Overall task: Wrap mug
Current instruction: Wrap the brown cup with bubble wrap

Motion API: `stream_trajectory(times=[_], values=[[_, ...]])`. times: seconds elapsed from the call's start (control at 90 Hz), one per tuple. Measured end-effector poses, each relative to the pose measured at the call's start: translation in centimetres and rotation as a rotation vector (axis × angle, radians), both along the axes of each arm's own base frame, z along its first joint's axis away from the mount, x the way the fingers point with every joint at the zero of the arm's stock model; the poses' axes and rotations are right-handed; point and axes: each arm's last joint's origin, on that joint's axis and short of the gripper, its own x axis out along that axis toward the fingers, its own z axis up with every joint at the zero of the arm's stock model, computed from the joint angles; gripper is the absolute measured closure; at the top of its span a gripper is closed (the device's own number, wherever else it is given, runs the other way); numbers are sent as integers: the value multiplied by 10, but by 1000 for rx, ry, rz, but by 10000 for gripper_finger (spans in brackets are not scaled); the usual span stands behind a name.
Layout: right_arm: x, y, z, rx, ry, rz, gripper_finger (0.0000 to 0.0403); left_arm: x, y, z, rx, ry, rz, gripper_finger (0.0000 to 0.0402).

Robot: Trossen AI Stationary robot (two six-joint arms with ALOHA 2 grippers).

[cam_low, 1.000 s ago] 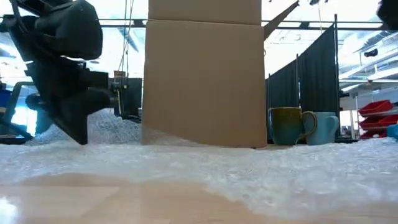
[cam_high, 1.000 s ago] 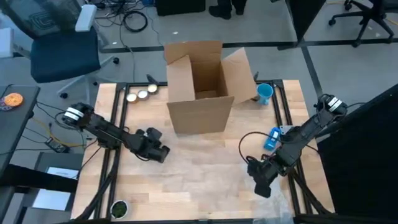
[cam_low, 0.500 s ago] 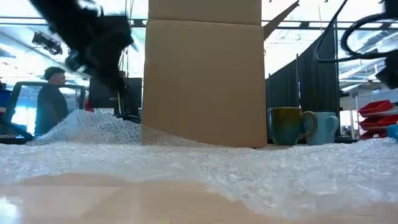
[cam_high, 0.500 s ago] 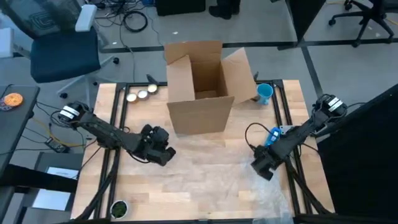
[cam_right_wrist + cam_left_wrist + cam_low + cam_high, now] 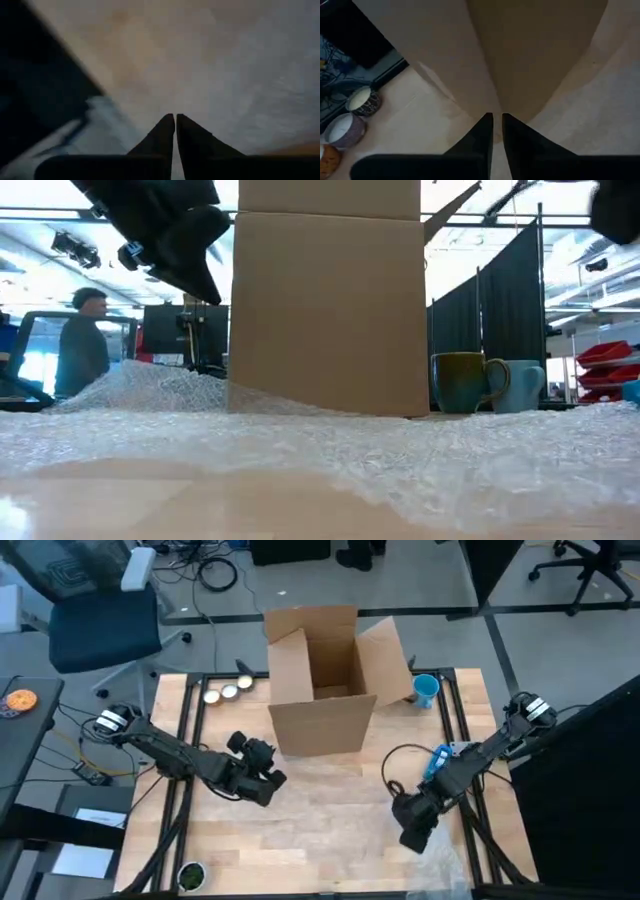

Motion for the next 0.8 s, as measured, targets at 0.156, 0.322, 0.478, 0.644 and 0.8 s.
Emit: stream_trajectory(times=[0.156,0.322,0.478,0.644,0.8], values=[[5,7,-38,-56,188,71,403,0,0,0,8,-3,2,375],[0,-9,-61,-155,446,151,403,0,0,0,19,0,-1,375],[-17,-41,-49,-484,699,249,403,0,1,1,31,6,-5,375],[-14,-58,-28,-442,603,265,403,0,1,1,51,22,-17,375],[-8,-71,10,-454,491,139,403,0,1,1,53,25,-20,375]])
